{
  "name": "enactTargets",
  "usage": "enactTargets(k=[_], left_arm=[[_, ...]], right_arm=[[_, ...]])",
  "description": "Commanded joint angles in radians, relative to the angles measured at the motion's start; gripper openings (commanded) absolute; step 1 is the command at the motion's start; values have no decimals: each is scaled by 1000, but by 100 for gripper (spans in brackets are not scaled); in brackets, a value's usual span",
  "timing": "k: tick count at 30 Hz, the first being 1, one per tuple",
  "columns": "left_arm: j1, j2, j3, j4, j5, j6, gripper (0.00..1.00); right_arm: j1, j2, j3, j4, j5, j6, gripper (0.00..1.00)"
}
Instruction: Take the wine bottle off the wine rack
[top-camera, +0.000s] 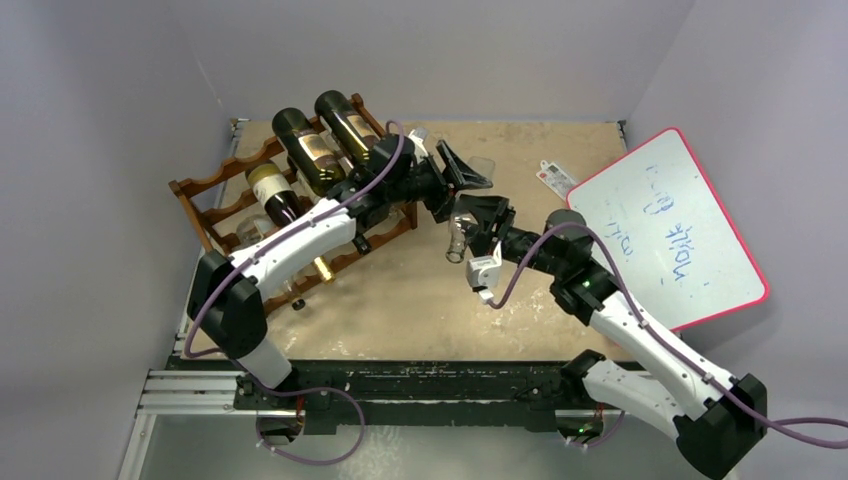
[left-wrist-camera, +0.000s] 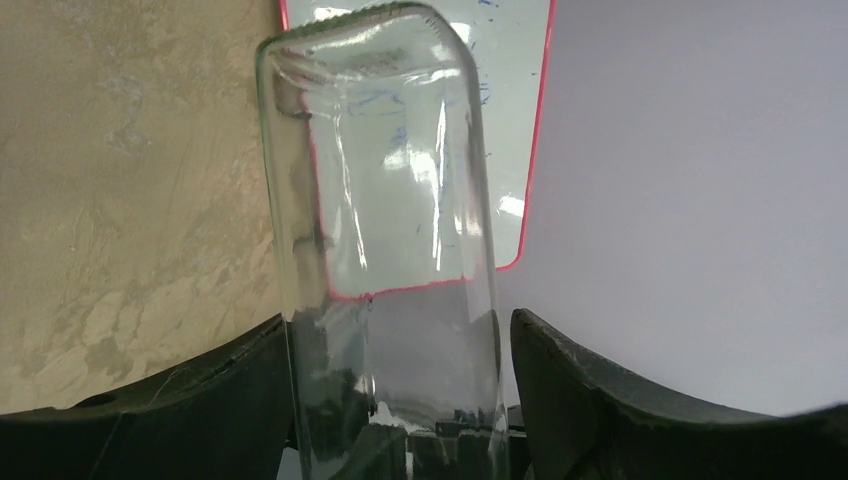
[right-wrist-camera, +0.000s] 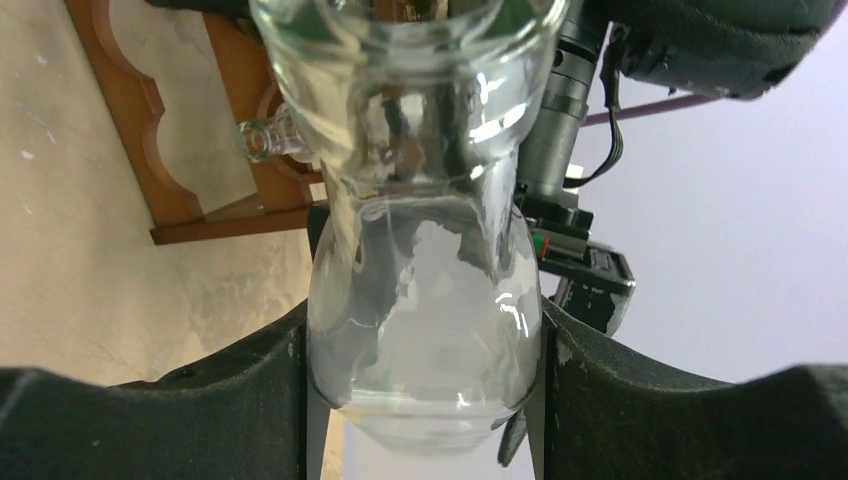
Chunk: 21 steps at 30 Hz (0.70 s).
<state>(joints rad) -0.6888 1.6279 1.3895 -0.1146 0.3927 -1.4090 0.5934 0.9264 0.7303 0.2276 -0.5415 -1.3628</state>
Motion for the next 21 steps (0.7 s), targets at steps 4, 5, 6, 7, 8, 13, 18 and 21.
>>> enactTargets(k=[4,5,6,7,8,13,18,21], left_arm=[[2,-94,9,8,-65,138,77],[6,-101,5,4,-71,152,77],[11,-108,2,-1,-83,168,78],[15,-116,5,-14,-99,190,78],[20,-125,12,-33,-116,213,78],[37,-151,82,-156,-218,337,78],[64,-228,99,-175,-293,414,94],[68,-301,132,-222,-394,495,100]], right_arm=[[2,-151,-77,260,29,241,0],[0,-168,-92,277,37,257,0],[1,-179,-97,275,48,270,0],[2,-186,-94,260,64,285,0],[0,-191,-90,245,82,308,0],[2,-200,-92,237,158,467,0],[1,-196,-111,301,293,669,0],[1,-191,-128,349,382,815,0]])
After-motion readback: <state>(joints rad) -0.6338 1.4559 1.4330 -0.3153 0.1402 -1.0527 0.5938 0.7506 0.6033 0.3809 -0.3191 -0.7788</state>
